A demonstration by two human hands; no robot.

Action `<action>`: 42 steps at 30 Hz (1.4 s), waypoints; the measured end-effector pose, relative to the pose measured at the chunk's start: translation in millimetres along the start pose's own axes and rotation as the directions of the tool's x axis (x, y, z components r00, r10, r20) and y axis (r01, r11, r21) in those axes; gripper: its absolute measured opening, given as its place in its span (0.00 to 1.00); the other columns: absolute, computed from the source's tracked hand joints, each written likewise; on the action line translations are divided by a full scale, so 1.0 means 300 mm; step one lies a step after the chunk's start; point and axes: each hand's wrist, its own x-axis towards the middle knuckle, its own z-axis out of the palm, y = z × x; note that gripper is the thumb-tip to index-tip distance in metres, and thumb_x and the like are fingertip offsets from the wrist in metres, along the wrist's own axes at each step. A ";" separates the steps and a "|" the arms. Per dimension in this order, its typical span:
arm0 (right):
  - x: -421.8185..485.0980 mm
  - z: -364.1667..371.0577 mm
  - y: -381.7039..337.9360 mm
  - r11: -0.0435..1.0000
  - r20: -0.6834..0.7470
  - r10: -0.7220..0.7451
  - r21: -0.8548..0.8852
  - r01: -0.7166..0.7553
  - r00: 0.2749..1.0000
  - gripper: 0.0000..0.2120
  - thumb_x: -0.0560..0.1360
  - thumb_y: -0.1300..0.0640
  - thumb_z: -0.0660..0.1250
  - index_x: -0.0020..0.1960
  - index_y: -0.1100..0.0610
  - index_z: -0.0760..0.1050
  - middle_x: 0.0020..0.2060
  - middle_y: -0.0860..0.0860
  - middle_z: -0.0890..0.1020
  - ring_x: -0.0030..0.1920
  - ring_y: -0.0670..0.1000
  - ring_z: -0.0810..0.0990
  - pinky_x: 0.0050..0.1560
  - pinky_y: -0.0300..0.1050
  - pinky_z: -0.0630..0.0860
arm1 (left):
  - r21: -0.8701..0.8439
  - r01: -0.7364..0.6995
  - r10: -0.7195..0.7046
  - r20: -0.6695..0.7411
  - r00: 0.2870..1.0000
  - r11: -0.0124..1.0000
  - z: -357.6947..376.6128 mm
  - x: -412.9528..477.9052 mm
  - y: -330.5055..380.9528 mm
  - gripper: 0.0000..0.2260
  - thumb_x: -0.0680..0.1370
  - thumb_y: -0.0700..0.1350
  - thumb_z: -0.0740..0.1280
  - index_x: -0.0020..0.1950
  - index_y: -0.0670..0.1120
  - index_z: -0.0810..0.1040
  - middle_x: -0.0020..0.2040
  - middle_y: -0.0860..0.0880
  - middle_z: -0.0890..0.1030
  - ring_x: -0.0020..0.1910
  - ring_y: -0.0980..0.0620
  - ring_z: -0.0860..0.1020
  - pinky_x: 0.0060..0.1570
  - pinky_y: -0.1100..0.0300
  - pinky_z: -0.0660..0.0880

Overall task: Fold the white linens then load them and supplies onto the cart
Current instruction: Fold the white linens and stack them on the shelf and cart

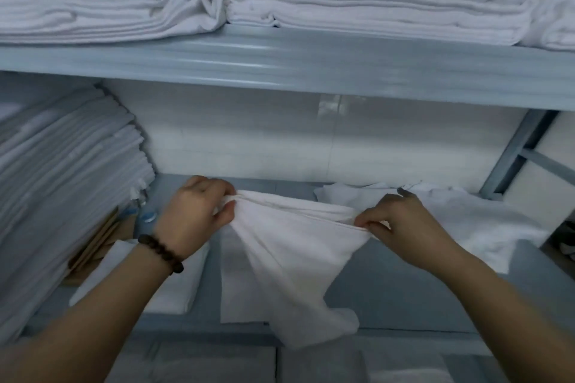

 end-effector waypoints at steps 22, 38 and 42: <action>-0.164 -0.047 -0.106 0.921 -0.322 0.186 0.386 -0.051 0.928 0.06 0.66 0.60 0.77 0.43 0.53 0.85 0.41 0.44 0.84 0.46 0.43 0.80 0.50 0.36 0.75 | 0.084 -0.295 0.290 0.065 0.955 0.952 -0.173 -0.012 0.009 0.14 0.73 0.47 0.60 0.41 0.41 0.81 0.38 0.50 0.83 0.35 0.43 0.79 0.47 0.62 0.66; -0.432 -0.218 0.006 0.984 -0.361 -0.168 -0.123 0.131 0.917 0.06 0.70 0.56 0.71 0.39 0.60 0.80 0.37 0.51 0.82 0.40 0.58 0.80 0.49 0.52 0.71 | -0.066 -0.277 0.285 0.247 0.926 0.959 -0.195 -0.225 0.321 0.14 0.77 0.49 0.60 0.45 0.42 0.82 0.41 0.48 0.81 0.37 0.46 0.79 0.45 0.59 0.71; -0.467 -0.187 0.023 0.994 -0.362 -0.106 -0.055 0.092 0.926 0.07 0.67 0.60 0.76 0.38 0.59 0.78 0.35 0.52 0.81 0.39 0.57 0.79 0.45 0.57 0.73 | -0.187 -0.132 0.171 0.212 0.962 0.973 -0.217 -0.256 0.411 0.14 0.75 0.51 0.60 0.45 0.43 0.80 0.43 0.50 0.81 0.41 0.50 0.78 0.46 0.64 0.68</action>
